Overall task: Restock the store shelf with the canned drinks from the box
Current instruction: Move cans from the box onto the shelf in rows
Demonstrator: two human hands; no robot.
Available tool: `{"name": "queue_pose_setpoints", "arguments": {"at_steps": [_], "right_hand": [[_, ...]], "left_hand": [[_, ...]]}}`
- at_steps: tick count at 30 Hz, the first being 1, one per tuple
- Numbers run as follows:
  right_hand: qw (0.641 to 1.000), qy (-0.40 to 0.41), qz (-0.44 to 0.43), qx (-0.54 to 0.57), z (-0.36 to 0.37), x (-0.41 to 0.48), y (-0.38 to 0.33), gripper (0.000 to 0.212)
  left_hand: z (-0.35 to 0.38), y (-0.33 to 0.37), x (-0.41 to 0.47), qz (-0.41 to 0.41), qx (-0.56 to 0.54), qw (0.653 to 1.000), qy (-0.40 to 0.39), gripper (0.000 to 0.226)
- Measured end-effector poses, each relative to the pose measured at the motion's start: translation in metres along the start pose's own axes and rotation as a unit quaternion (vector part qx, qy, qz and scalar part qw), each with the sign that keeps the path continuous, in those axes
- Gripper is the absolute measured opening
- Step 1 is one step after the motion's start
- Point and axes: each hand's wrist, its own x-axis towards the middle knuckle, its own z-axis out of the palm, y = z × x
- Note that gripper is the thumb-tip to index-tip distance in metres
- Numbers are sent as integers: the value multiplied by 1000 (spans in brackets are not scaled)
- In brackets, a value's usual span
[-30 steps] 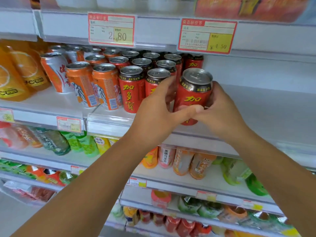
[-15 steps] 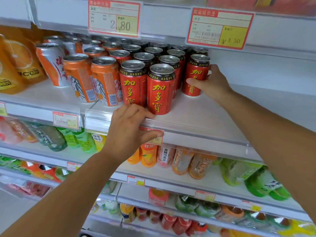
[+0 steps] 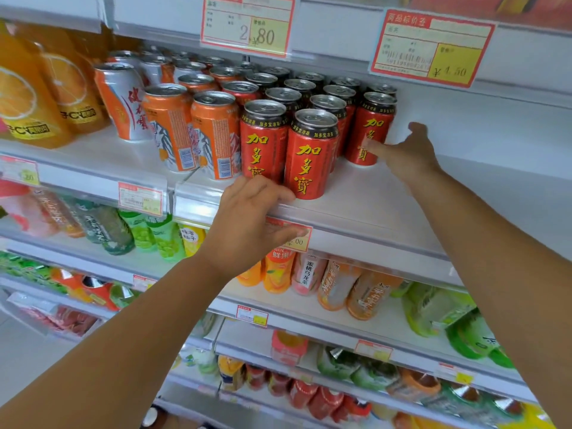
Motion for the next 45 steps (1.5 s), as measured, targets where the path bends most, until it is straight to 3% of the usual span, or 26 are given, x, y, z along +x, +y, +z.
{"name": "queue_pose_setpoints", "arguments": {"at_steps": [4,6,8,11,13,15,20,24,27,30,36,40,45], "right_hand": [[968,132,-190,94,-3,-83,-9,37],[937,112,-284,171,5,-138,-12,28],[920,34,-337,195,28,-188,-8,20],[926,-134,-294,196,88,-251,14,20],[930,-245,-235,140,141,-289,34,30],[919,-339,-191,62,200,-319,67,26],[855,-495,-99,-115,357,-375,183,21],[789,-575,-77,-203,479,-425,279,22],[736,-625,-73,-251,564,-464,349,25],[701,-655,-71,-274,636,-501,414,32],[634,-723,1,-274,704,-577,518,45],[585,-756,39,-292,701,-608,567,76],[609,-752,11,-252,691,-630,594,97]], "left_hand": [[-35,0,-48,6,7,997,83,32],[-47,-14,-95,-29,5,997,66,25],[-53,-40,-154,-126,5,992,22,25],[-58,-82,-252,-329,25,944,-31,27],[-59,-102,-319,-455,48,888,-56,29],[-58,-115,-380,-557,58,824,-83,31],[-32,-137,-517,-711,38,687,-142,33],[22,-171,-613,-771,6,620,-150,35],[76,-206,-683,-786,-1,591,-183,37],[123,-242,-751,-782,-6,588,-206,42],[185,-293,-834,-707,15,656,-264,44],[222,-309,-853,-636,-42,689,-345,48],[265,-319,-863,-569,-68,638,-514,68]]}}
